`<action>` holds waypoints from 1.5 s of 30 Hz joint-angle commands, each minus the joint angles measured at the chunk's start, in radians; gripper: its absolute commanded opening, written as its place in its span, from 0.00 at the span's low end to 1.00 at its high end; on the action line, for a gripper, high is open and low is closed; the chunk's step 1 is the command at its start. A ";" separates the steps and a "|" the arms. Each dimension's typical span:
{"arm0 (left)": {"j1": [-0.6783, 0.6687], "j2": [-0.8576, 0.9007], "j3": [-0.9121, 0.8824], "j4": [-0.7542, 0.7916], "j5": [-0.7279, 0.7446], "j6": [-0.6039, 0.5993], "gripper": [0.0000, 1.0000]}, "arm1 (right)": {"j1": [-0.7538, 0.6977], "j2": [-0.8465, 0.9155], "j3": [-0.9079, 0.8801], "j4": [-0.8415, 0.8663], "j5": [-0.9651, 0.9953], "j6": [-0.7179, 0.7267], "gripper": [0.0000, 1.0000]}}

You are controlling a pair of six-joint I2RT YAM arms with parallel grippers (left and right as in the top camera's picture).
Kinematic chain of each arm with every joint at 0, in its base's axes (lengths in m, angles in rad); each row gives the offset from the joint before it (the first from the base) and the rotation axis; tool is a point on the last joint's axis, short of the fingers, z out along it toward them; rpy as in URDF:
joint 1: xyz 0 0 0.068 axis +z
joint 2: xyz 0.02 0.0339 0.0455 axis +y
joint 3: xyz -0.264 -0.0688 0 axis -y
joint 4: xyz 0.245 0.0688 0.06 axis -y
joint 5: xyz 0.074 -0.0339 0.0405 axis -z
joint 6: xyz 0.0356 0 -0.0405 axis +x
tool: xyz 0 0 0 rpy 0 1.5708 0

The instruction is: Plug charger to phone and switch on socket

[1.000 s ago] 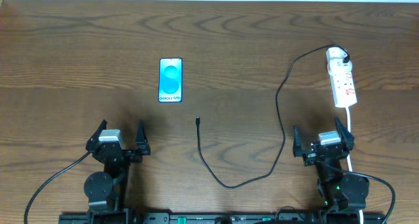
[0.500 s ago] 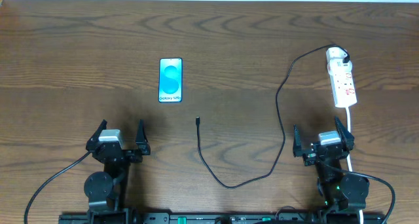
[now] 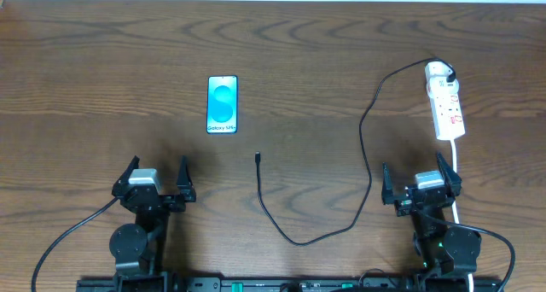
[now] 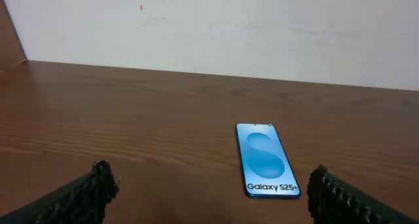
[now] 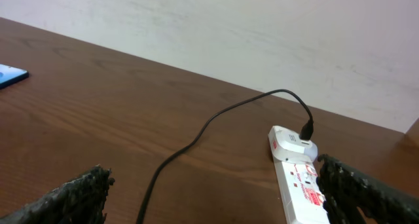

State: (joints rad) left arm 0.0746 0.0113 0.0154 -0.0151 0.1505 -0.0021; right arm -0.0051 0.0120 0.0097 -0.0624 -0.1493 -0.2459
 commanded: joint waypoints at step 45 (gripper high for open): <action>-0.004 0.001 -0.011 0.029 0.064 -0.021 0.95 | 0.006 -0.006 -0.004 0.000 0.000 0.010 0.99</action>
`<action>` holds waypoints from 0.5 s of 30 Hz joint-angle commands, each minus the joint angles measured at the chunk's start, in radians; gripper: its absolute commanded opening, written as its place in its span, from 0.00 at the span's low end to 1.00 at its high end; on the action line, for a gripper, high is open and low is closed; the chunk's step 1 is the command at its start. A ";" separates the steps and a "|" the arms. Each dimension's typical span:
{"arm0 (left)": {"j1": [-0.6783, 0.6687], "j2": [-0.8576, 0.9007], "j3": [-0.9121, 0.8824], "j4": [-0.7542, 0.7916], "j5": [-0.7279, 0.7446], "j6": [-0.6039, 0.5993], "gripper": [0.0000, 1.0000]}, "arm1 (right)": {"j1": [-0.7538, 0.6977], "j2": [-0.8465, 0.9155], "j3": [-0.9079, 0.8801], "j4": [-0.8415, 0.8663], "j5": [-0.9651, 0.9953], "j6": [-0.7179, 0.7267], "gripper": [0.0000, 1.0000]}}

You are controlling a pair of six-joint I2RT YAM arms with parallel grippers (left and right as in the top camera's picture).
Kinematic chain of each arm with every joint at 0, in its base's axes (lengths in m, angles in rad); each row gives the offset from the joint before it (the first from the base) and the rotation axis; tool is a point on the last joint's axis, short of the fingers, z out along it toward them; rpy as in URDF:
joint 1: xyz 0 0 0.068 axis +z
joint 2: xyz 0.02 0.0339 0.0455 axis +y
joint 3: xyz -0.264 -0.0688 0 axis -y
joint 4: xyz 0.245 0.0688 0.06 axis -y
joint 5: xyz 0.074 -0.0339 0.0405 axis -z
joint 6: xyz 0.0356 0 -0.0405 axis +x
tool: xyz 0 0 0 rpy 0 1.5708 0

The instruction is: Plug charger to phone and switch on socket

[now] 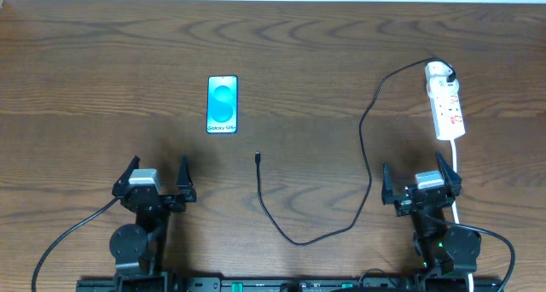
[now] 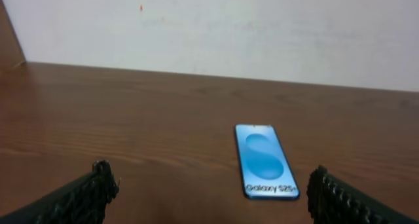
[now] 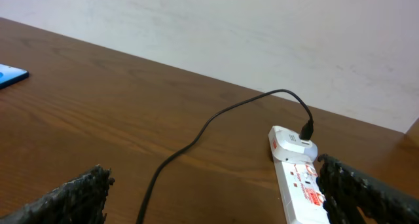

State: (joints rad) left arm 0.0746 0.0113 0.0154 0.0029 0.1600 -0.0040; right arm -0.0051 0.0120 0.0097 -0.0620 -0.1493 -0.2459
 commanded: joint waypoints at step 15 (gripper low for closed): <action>-0.004 0.036 0.080 0.043 0.068 -0.023 0.96 | 0.006 -0.006 -0.004 -0.001 0.000 0.010 0.99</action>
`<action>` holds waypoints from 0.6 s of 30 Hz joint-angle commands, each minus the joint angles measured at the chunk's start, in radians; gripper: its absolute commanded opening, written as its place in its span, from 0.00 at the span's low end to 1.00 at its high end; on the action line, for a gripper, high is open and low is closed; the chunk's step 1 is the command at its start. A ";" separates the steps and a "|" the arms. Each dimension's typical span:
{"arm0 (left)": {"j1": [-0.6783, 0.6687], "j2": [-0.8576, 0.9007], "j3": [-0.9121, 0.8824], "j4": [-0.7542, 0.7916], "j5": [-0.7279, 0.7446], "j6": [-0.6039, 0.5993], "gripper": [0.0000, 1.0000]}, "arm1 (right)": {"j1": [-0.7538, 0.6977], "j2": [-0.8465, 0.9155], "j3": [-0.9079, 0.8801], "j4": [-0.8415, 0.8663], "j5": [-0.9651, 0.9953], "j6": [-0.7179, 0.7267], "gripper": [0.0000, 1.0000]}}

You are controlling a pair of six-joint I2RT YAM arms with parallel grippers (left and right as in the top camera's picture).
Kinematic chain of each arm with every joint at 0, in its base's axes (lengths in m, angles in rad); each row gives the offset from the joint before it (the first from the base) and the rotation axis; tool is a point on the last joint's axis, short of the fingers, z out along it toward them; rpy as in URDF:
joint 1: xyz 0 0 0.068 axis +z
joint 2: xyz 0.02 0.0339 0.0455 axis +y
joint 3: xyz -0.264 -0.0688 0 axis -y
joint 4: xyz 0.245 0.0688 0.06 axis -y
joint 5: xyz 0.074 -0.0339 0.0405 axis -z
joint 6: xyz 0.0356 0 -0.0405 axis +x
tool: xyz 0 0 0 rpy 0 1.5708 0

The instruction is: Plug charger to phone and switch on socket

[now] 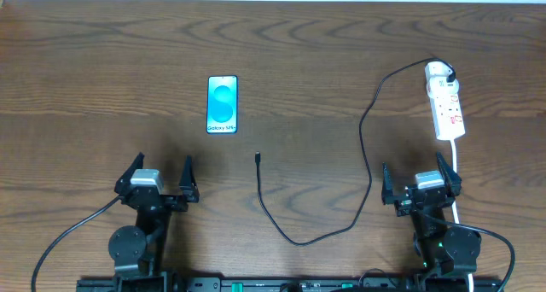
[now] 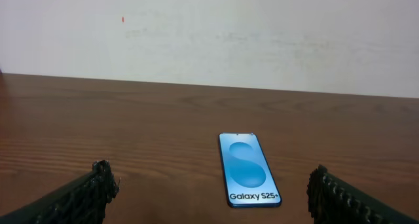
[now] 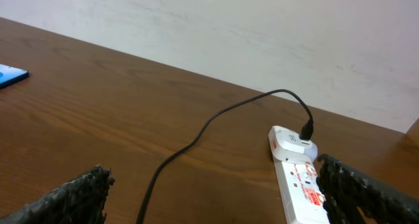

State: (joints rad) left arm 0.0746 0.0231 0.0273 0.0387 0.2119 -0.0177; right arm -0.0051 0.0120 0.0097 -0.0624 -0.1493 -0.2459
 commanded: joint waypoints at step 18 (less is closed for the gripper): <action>-0.004 0.616 0.488 -0.146 0.020 -0.047 0.95 | 0.006 -0.006 -0.004 0.000 0.000 0.010 0.99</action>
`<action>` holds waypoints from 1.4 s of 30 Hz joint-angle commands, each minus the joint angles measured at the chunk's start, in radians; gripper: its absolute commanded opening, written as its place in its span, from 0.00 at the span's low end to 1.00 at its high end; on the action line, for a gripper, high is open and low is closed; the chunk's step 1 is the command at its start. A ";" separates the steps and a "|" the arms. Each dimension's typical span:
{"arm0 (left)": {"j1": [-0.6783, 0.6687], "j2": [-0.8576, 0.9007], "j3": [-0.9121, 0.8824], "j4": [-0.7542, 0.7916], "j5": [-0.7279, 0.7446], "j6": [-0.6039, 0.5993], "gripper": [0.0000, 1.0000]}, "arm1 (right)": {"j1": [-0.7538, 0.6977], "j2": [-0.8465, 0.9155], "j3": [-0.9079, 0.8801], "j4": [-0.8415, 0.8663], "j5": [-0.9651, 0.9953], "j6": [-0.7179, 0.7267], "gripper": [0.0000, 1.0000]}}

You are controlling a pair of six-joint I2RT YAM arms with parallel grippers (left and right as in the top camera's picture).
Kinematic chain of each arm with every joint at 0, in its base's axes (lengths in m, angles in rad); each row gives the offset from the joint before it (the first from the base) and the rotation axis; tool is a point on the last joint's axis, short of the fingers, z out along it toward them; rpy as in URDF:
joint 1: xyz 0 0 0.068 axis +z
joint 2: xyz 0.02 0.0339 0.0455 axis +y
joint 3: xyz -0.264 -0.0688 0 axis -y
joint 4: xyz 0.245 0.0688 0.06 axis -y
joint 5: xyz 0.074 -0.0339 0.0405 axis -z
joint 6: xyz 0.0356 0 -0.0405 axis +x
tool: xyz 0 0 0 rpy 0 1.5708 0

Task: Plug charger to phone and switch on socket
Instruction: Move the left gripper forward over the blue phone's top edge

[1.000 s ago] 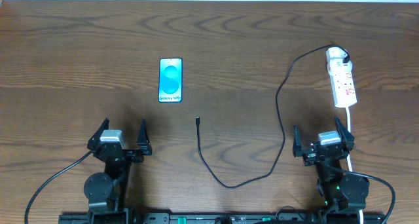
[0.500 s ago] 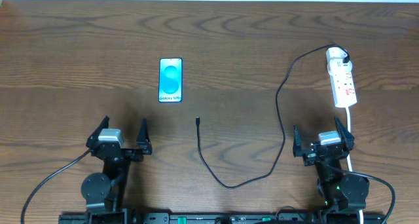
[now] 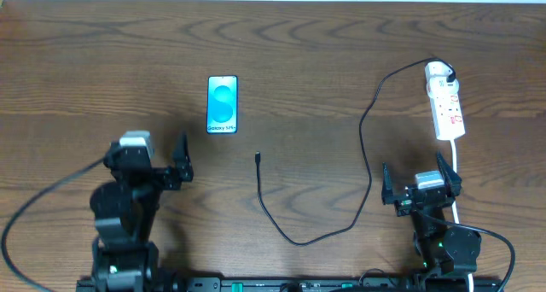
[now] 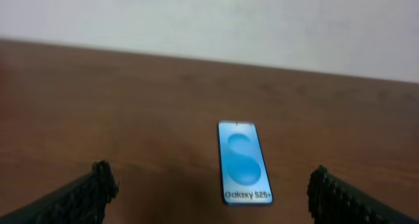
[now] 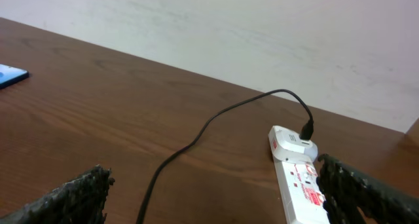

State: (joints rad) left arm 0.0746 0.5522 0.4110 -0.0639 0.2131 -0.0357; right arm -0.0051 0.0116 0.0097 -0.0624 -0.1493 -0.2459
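The phone (image 3: 222, 104) lies face up with a blue lit screen, left of the table's middle; the left wrist view shows the phone (image 4: 243, 160) ahead between the fingers. The black charger cable (image 3: 294, 237) loops across the wood, its free plug end (image 3: 258, 157) right of and below the phone. Its other end enters the white adapter (image 3: 438, 69) on the white socket strip (image 3: 447, 108). My left gripper (image 3: 147, 160) is open, below-left of the phone. My right gripper (image 3: 418, 174) is open just below the strip (image 5: 301, 185).
The brown wooden table (image 3: 324, 36) ends at a white wall (image 5: 262, 27) behind it. The strip's white lead (image 3: 456, 168) runs down past the right gripper. Both arm bases sit at the near edge.
My left arm has risen and moved forward and a little left, so the gripper sits nearer the phone; its wrist view is blurred. The right arm, phone and cable are unchanged.
Both grippers first rested open at the near edge, phone and cable lying untouched. The left wrist then turned slightly, bringing the phone nearer the centre of its view. Now the left arm is lifted and farther forward; the right has stayed still.
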 commanded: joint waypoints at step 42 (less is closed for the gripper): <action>-0.006 0.484 0.568 -0.448 0.264 -0.124 0.99 | 0.006 -0.006 -0.004 0.000 0.000 0.010 0.99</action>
State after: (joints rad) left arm 0.0746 0.9890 0.9157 -0.5159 0.5106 -0.1230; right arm -0.0044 0.0120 0.0097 -0.0624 -0.1493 -0.2455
